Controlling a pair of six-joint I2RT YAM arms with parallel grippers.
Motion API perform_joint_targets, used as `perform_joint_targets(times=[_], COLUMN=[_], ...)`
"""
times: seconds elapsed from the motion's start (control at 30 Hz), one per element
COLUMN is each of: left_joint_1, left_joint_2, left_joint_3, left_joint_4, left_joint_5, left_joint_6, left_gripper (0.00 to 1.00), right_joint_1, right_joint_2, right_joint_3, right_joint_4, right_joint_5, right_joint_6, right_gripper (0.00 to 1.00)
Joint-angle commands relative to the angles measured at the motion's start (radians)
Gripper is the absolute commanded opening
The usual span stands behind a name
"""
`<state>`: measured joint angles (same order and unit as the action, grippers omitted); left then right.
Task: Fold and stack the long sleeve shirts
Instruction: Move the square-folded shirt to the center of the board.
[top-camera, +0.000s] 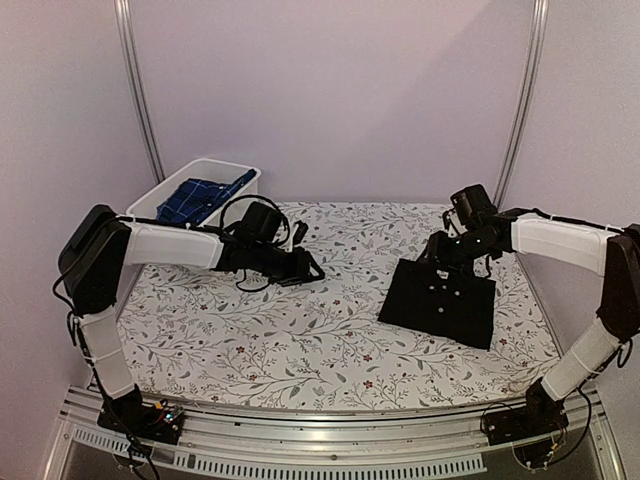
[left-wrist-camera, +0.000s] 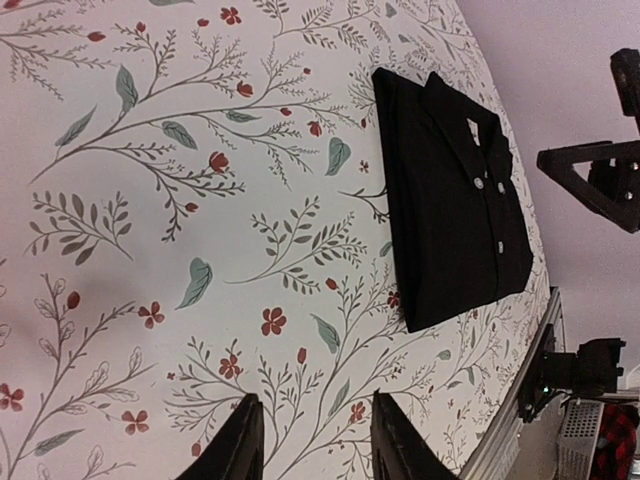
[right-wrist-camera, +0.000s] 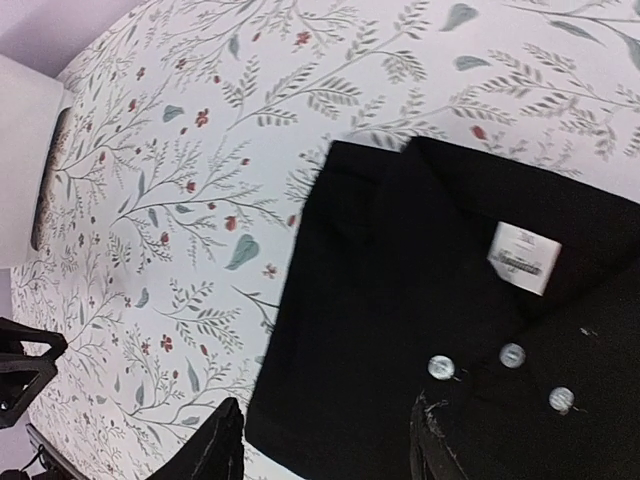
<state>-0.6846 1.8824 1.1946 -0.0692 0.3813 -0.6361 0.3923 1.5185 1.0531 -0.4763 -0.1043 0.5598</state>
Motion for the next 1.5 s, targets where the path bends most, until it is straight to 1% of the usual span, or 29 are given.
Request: perform_joint_targets(times=[0.0, 0.17, 0.3, 0.47, 0.63, 0.73, 0.9, 1.23, 1.37, 1.47], left_joint_1=[-0.003, -0.001, 0.002, 0.002, 0.005, 0.005, 0.005, 0.006, 0.005, 0.003], left_joint_2=[-0.03, -0.047, -0.052, -0.053, -0.049, -0.049, -0.05, -0.036, -0.025, -0.018], left_joint_3=[-0.012, -0.023, -0.03, -0.034, -0.036, -0.035, -0.038, -0.042, -0.037, -0.032], left_joint_4=[0.005, -0.003, -0.004, -0.004, -0.003, -0.001, -0.001, 0.017, 0.02, 0.025], left_joint_5=[-0.01, -0.018, -0.021, -0.022, -0.022, -0.018, -0.02, -0.007, -0.003, 0.0], left_joint_6=[-0.002, -0.003, -0.004, -0.005, -0.005, -0.005, -0.004, -0.01, -0.013, -0.015], left_gripper=[0.36, 0.36, 0.36, 0.36, 0.36, 0.36, 0.36, 0.36, 0.36, 0.36], right_joint_1=[0.092, 0.109, 0.111, 0.111, 0.111, 0.111, 0.105, 0.059, 0.037, 0.034], right_joint_2=[0.183, 0.366, 0.467, 0.541, 0.548, 0.526, 0.432, 0.177, 0.102, 0.078], right_joint_3=[0.149, 0.266, 0.299, 0.276, 0.207, 0.143, -0.031, -0.36, -0.423, -0.409], right_joint_4=[0.085, 0.14, 0.198, 0.265, 0.301, 0.307, 0.34, 0.401, 0.403, 0.395], right_joint_5=[-0.073, -0.149, -0.204, -0.261, -0.269, -0.259, -0.234, -0.217, -0.218, -0.222], right_joint_6=[0.014, 0.014, 0.014, 0.021, 0.039, 0.053, 0.084, 0.146, 0.151, 0.131], right_gripper=[0.56, 0.58, 0.63, 0.71, 0.75, 0.76, 0.77, 0.78, 0.78, 0.79])
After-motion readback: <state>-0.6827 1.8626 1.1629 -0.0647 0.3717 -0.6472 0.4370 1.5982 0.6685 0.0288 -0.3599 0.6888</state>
